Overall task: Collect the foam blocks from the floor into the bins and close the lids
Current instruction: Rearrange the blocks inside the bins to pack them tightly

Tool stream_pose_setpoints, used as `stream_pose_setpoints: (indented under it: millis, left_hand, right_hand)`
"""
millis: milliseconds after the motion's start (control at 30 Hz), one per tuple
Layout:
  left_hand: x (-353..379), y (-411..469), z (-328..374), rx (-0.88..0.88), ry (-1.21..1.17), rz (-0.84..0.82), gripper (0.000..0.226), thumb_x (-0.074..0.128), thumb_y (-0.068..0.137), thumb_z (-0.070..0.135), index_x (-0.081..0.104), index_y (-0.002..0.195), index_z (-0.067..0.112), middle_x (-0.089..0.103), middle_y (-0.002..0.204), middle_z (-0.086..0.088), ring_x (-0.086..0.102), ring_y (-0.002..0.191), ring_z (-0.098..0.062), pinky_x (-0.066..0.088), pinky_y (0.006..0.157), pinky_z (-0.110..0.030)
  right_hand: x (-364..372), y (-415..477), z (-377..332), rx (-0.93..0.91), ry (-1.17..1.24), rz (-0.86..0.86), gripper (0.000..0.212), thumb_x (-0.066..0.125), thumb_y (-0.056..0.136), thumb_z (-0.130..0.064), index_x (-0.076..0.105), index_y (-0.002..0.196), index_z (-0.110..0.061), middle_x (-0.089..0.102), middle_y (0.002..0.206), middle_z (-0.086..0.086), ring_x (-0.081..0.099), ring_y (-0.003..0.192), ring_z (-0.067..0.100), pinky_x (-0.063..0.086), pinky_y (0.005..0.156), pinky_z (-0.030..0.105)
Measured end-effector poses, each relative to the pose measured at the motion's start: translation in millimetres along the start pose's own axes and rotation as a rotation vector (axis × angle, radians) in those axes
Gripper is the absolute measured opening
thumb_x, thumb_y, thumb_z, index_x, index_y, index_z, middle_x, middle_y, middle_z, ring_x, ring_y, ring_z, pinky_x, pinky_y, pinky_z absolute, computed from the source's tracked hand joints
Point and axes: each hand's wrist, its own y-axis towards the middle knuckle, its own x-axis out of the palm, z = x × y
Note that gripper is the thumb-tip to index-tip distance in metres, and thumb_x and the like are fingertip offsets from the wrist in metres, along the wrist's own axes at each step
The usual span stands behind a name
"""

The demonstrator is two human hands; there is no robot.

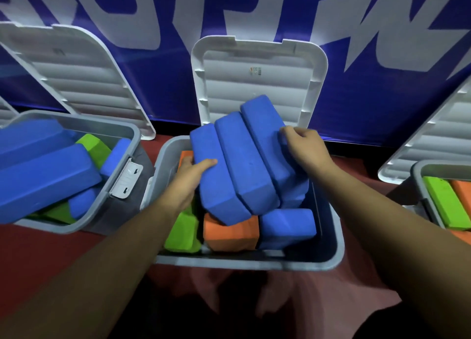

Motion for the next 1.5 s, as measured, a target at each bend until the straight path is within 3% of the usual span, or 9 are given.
stream_pose_setpoints:
  millis: [100, 267, 467, 600, 800, 900, 1033, 1300, 1500]
  left_hand:
    - [-21.8, -1.0, 2.6, 0.009, -0.306, -0.010, 0.017, 0.054, 0.089, 0.001, 0.061, 0.103, 0.007, 0.071, 0.106, -0.011, 0.066, 0.104, -0.026, 0.054, 0.093, -0.039]
    - [-48.1, 16.2, 3.0, 0.025, -0.562, 0.006, 0.043, 0.048, 0.088, -0.005, 0.050, 0.128, 0.011, 0.064, 0.125, -0.013, 0.062, 0.114, -0.026, 0.052, 0.096, -0.037]
    - [-71.0, 28.4, -21.4, -0.145, -0.338, 0.219, 0.045, 0.043, 0.104, 0.017, 0.036, 0.148, 0.025, 0.050, 0.145, -0.007, 0.055, 0.120, -0.024, 0.045, 0.099, -0.033]
    - [-79.2, 21.3, -21.4, -0.101, -0.434, 0.299, 0.047, 0.039, 0.104, 0.038, 0.028, 0.150, 0.037, 0.049, 0.141, -0.005, 0.052, 0.123, -0.028, 0.046, 0.092, -0.039]
    - [-83.6, 17.4, -14.2, -0.061, -0.312, 0.273, 0.095, 0.064, 0.060, 0.085, 0.044, 0.141, 0.039, 0.057, 0.138, 0.001, 0.059, 0.121, -0.021, 0.051, 0.093, -0.037]
    - [-74.3, 2.6, 15.8, 0.016, -0.290, 0.203, 0.054, 0.052, 0.088, 0.067, 0.060, 0.127, 0.030, 0.069, 0.121, 0.002, 0.070, 0.101, -0.010, 0.055, 0.075, -0.025]
    - [-91.3, -4.0, 33.5, 0.019, -0.328, -0.010, 0.053, 0.051, 0.097, 0.052, 0.063, 0.130, 0.012, 0.064, 0.131, -0.009, 0.060, 0.122, -0.023, 0.044, 0.106, -0.038]
    - [-130.1, -28.8, 82.8, 0.352, 0.157, 0.219, 0.057, 0.058, 0.077, 0.062, 0.050, 0.132, 0.047, 0.047, 0.145, 0.009, 0.046, 0.130, -0.001, 0.036, 0.110, -0.028]
    - [-110.0, -37.7, 99.9, 0.530, 0.893, 0.275, 0.053, 0.062, 0.092, 0.029, 0.048, 0.144, 0.028, 0.018, 0.160, 0.002, 0.016, 0.147, -0.012, 0.008, 0.110, -0.011]
  right_hand:
    - [16.0, -4.3, -30.1, -0.267, 0.020, -0.014, 0.026, 0.064, 0.087, -0.046, 0.073, 0.104, -0.028, 0.057, 0.097, 0.004, 0.055, 0.093, 0.014, 0.045, 0.087, 0.030]
    - [53.2, -4.7, -66.2, -0.628, -0.212, -0.078, 0.068, 0.067, 0.077, -0.053, 0.050, 0.142, -0.038, 0.046, 0.132, 0.000, 0.042, 0.125, 0.025, 0.031, 0.112, 0.045]
    - [102.3, -12.3, -69.8, -0.755, -0.526, -0.170, 0.059, 0.053, 0.087, -0.063, 0.047, 0.142, -0.041, 0.044, 0.139, -0.011, 0.043, 0.121, 0.027, 0.035, 0.100, 0.047]
    - [119.0, -18.6, -84.4, -0.715, -0.345, -0.116, 0.059, 0.056, 0.093, -0.052, 0.051, 0.137, -0.014, 0.032, 0.146, 0.015, 0.043, 0.129, 0.035, 0.035, 0.107, 0.043]
    - [107.1, 4.8, -83.7, -0.393, -0.389, -0.152, 0.067, 0.057, 0.078, -0.076, 0.041, 0.128, -0.035, 0.052, 0.117, 0.007, 0.049, 0.120, 0.038, 0.042, 0.095, 0.050]
    - [104.9, -2.5, -86.4, -0.439, -0.369, -0.116, 0.064, 0.055, 0.082, -0.074, 0.042, 0.122, -0.026, 0.054, 0.098, -0.002, 0.059, 0.103, 0.035, 0.040, 0.072, 0.040]
    - [109.0, -16.8, -93.0, -0.464, -0.337, -0.098, 0.055, 0.054, 0.086, -0.070, 0.040, 0.112, -0.023, 0.052, 0.092, -0.005, 0.059, 0.095, 0.035, 0.045, 0.074, 0.042]
    - [137.4, -33.1, -77.2, -0.514, -0.129, -0.163, 0.039, 0.056, 0.090, -0.056, 0.036, 0.115, -0.034, 0.059, 0.100, -0.003, 0.055, 0.086, 0.027, 0.042, 0.071, 0.037]
    - [145.9, -33.7, -73.5, -0.516, 0.036, -0.229, 0.050, 0.047, 0.085, -0.055, 0.037, 0.133, -0.046, 0.057, 0.100, -0.003, 0.059, 0.078, 0.013, 0.051, 0.075, 0.038]
